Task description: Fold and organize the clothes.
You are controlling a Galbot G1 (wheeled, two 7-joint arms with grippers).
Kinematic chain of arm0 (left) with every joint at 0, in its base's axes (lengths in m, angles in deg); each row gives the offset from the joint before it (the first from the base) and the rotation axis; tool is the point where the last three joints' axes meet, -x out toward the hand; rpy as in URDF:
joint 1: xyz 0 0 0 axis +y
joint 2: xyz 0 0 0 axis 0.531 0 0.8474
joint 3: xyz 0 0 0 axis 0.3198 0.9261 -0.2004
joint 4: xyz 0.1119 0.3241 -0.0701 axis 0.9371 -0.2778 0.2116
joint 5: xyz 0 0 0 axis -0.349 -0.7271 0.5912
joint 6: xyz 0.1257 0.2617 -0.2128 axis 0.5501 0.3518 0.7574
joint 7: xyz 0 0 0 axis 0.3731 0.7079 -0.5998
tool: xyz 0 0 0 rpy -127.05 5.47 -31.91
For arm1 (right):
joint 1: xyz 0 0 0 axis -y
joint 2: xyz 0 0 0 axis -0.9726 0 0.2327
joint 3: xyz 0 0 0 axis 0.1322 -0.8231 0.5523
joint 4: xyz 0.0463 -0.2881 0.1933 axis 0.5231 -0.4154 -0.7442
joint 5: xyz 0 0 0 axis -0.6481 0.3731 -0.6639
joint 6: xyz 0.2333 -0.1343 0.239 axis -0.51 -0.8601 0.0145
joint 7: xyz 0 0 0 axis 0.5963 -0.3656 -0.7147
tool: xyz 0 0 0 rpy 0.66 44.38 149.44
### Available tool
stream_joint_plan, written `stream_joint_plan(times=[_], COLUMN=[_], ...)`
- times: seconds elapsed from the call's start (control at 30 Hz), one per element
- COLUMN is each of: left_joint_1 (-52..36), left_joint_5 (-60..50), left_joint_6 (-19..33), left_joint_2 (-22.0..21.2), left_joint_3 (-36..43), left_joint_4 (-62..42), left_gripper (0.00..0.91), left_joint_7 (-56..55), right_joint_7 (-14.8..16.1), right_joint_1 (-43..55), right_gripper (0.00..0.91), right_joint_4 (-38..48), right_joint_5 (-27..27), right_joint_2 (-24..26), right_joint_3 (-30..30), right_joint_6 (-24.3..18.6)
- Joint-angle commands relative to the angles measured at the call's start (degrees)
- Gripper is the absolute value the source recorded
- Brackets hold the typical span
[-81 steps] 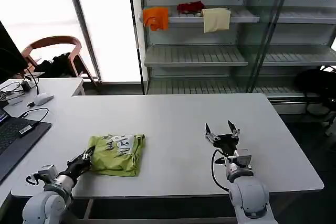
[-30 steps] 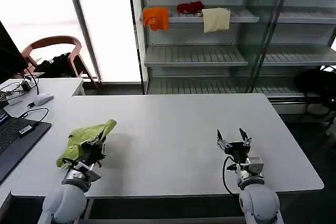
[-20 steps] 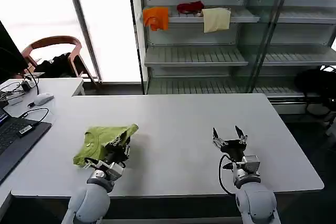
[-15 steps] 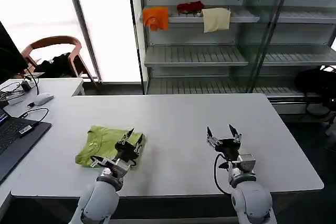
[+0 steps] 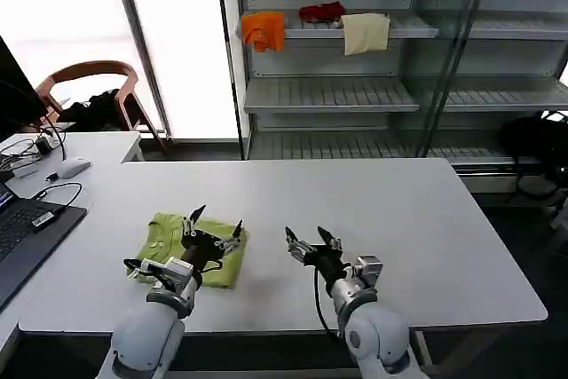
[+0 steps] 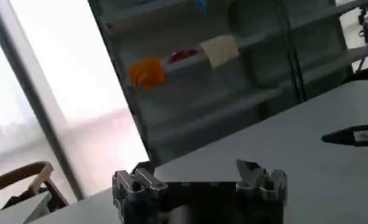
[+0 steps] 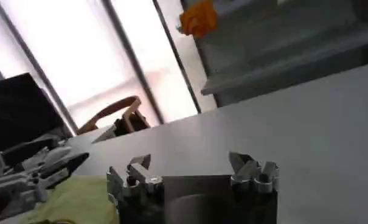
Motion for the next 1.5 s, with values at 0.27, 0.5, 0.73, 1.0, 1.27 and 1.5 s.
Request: stream_joint_plan(times=[0.27,0.5,0.73,1.0,1.27,1.5], left_joint_1=[5.07,4.82,4.86,4.24,4.30,4.50], left_joint_5=[5.93,5.94,6.28,6.38,6.37,6.76], left_joint_6=[1.05,1.06,1.67,1.95,1.96,2.12], left_joint_2=[-0.88,-1.44,-1.10,-1.41,-1.16,-0.95], left_joint_3=[-8.11,-7.86,-8.35,-7.61,-7.85,-8.60], left_joint_4=[2.12,1.77,0.31,-0.67,-0.45,-0.59], left_gripper=[0.907,0.907,0.907,0.907,0.907,0.907], left_joint_7=[-1.13,-1.04,-0.95,-0.85,-0.83,-0.87], right_joint_7=[-9.42,-15.00,-18.40,-21.12,-16.70,-17.21], right_joint_1=[7.98,9.45,8.34,7.70,10.05,11.68], right_gripper=[0.907,0.907,0.907,0.907,0.907,0.000], right_joint_4=[9.75,11.56,8.54,7.48,12.54,14.35], right_joint_5=[-22.74,-23.61,-21.18,-20.13,-22.27,-23.80], right_joint_2=[-4.87,-5.91,-5.56,-3.09,-4.74,-5.20], right_joint_3=[-15.10,-15.87,-14.05,-13.82,-15.27,-15.06], right_joint_6=[2.94,2.88,2.72,2.93,3.02,2.97])
